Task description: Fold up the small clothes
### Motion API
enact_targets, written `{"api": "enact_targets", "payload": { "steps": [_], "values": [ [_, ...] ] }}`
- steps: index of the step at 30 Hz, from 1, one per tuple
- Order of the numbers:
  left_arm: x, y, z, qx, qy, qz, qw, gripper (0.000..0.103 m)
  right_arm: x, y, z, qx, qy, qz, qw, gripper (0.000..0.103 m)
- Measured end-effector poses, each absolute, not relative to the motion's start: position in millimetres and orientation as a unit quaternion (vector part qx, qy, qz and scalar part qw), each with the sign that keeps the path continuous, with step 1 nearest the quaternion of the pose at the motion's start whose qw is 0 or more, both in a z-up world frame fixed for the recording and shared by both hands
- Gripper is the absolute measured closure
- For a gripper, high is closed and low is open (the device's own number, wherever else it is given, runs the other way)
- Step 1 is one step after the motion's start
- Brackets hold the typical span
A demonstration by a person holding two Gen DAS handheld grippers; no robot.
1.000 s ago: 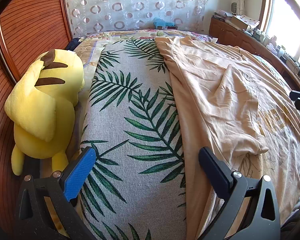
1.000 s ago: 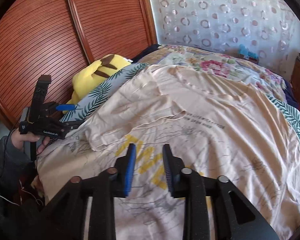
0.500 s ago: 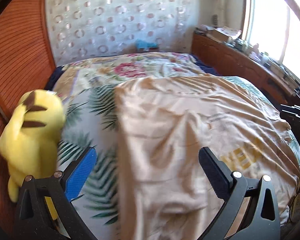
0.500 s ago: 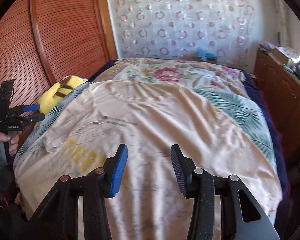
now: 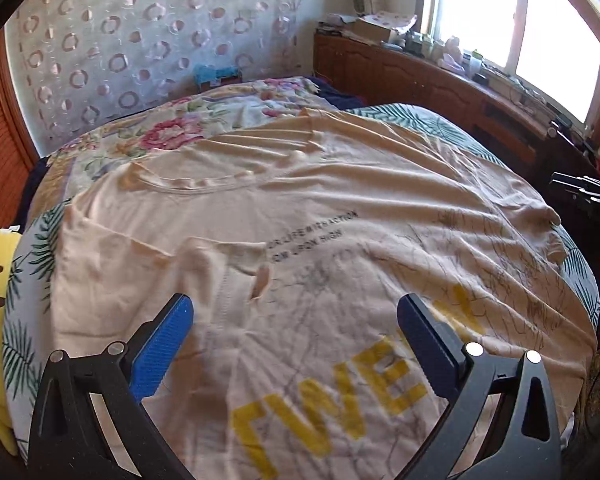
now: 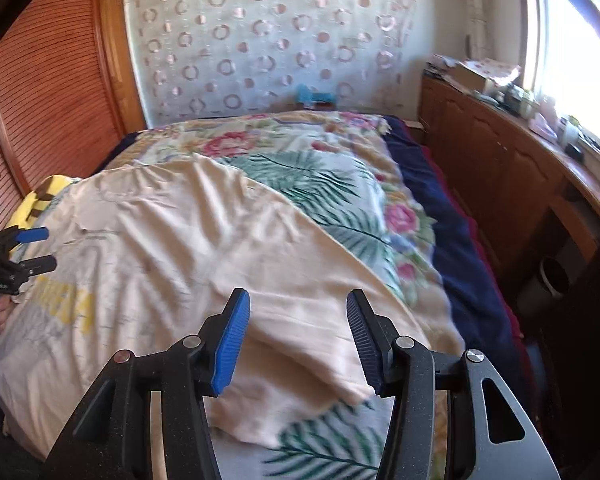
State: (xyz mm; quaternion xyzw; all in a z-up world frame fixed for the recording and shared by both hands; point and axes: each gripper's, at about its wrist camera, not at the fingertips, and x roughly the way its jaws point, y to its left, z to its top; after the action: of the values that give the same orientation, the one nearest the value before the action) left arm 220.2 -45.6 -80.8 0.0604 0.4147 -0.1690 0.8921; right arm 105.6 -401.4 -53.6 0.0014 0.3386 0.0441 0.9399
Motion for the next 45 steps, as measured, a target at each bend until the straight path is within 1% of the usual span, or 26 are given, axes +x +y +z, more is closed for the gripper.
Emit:
{"api": "enact_targets", "payload": {
  "steps": [4, 10, 13, 14, 30, 31, 32, 33, 34, 36, 37, 38, 45],
  "values": [
    [223, -58, -88, 0.069, 0.424, -0.173, 0.886, 0.000, 96, -422, -64, 0.012, 0.351, 0.016, 0.936, 0.051],
    [227, -67, -94, 0.075, 0.431, -0.174, 0.882, 0.000, 86, -431, -62, 0.027, 0.364, -0.001, 0.931, 0.050],
    [230, -71, -101, 0.081, 0.440, -0.172, 0.878, 0.000, 99, -436, -58, 0.034, 0.370, -0.006, 0.928, 0.040],
    [229, -73, -102, 0.088, 0.439, -0.169, 0.878, 0.000, 99, -436, -57, 0.036, 0.371, -0.007, 0.928, 0.040],
    [229, -79, -103, 0.092, 0.438, -0.168, 0.878, 0.000, 128, -453, -59, 0.083, 0.410, -0.003, 0.908, 0.040],
    [230, -79, -103, 0.092, 0.438, -0.168, 0.878, 0.000, 127, -452, -58, 0.081, 0.412, 0.005, 0.908, 0.047],
    [230, -79, -103, 0.092, 0.438, -0.168, 0.878, 0.000, 127, -452, -57, 0.084, 0.412, 0.017, 0.907, 0.059],
    [230, -79, -103, 0.092, 0.438, -0.168, 0.878, 0.000, 128, -452, -56, 0.084, 0.412, 0.026, 0.907, 0.064],
    [230, -79, -103, 0.091, 0.438, -0.168, 0.878, 0.000, 127, -449, -54, 0.076, 0.413, 0.031, 0.907, 0.074],
    [230, -79, -103, 0.091, 0.438, -0.169, 0.878, 0.000, 126, -443, -49, 0.036, 0.415, 0.017, 0.909, 0.082],
    [230, -79, -103, 0.091, 0.438, -0.168, 0.878, 0.000, 126, -441, -46, 0.021, 0.412, 0.009, 0.911, 0.095],
    [231, -78, -103, 0.091, 0.438, -0.169, 0.878, 0.000, 125, -440, -43, 0.016, 0.409, 0.008, 0.913, 0.097],
    [227, -74, -98, 0.095, 0.429, -0.160, 0.884, 0.000, 110, -408, -5, 0.002, 0.363, 0.055, 0.930, 0.098]
  ]
}}
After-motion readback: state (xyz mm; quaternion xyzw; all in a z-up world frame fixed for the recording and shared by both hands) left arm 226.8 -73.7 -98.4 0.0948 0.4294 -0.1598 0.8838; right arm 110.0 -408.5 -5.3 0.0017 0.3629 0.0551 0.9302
